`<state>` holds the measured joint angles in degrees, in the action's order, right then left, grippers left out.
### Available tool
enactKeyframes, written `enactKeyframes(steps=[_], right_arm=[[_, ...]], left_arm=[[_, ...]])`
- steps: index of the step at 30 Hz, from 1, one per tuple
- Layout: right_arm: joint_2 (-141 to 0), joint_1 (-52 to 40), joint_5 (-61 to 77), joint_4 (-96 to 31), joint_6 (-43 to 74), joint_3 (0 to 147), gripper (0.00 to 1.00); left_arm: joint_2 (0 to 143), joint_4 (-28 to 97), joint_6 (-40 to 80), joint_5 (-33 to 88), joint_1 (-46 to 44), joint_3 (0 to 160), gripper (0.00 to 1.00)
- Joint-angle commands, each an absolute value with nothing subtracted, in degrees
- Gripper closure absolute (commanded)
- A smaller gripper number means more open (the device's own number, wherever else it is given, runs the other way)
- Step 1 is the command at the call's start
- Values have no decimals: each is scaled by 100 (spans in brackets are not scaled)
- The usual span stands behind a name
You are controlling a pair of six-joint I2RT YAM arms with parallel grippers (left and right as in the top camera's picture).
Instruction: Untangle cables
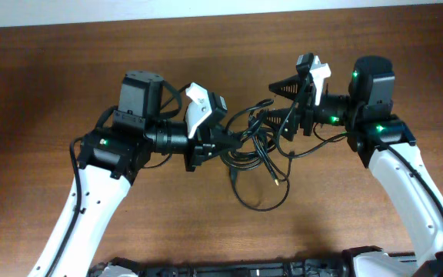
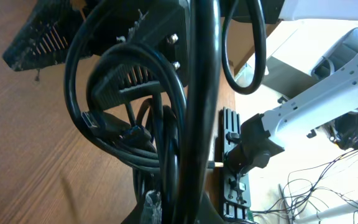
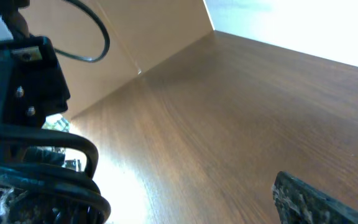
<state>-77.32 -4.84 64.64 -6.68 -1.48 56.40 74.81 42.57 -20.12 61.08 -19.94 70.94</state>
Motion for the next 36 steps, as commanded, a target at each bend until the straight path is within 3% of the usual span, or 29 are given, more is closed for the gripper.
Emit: enactKeyframes(steps=[1, 6, 8, 11, 16, 23, 25, 28, 31, 35, 36], right_arm=[[-7686, -530, 6320, -508, 119, 5706, 2], [-7719, -1061, 5741, 294, 357, 5706, 2], [-7806, -1035, 2952, 388, 1181, 5706, 2], [-8130, -521, 1490, 246, 1774, 5706, 2], [-8877, 864, 1693, -246, 2300, 5706, 2], [-8991, 1868, 1177, -784, 2305, 5706, 2], [-8991, 2091, 1802, -829, 2324, 5706, 1], [-8989, 1911, 2598, -799, 2322, 5706, 2], [-8989, 1319, 4001, -794, 2322, 5706, 2], [-8952, 484, 4180, -819, 2327, 5706, 2], [-8952, 414, 4119, -1022, 2646, 5706, 2]], left_arm=[[7546, 4228, -1975, 6368, -2064, 7129, 100], [7690, 4106, -1973, 6521, -2220, 7129, 100], [7741, 4123, -1975, 6823, -2333, 7129, 100], [7741, 4259, -1975, 6823, -2364, 7129, 100], [7741, 4296, -1977, 6943, -2364, 7129, 100], [7741, 4307, -1977, 6617, -2071, 7129, 100], [7741, 4294, -1977, 6313, -1925, 7129, 100], [7758, 3846, -1970, 6101, -1933, 7129, 100], [7935, 2794, -1140, 5916, -1933, 7129, 100], [8412, 2329, 779, 4816, -1933, 7129, 100], [8584, 2060, 1903, 4222, -1933, 7129, 100]])
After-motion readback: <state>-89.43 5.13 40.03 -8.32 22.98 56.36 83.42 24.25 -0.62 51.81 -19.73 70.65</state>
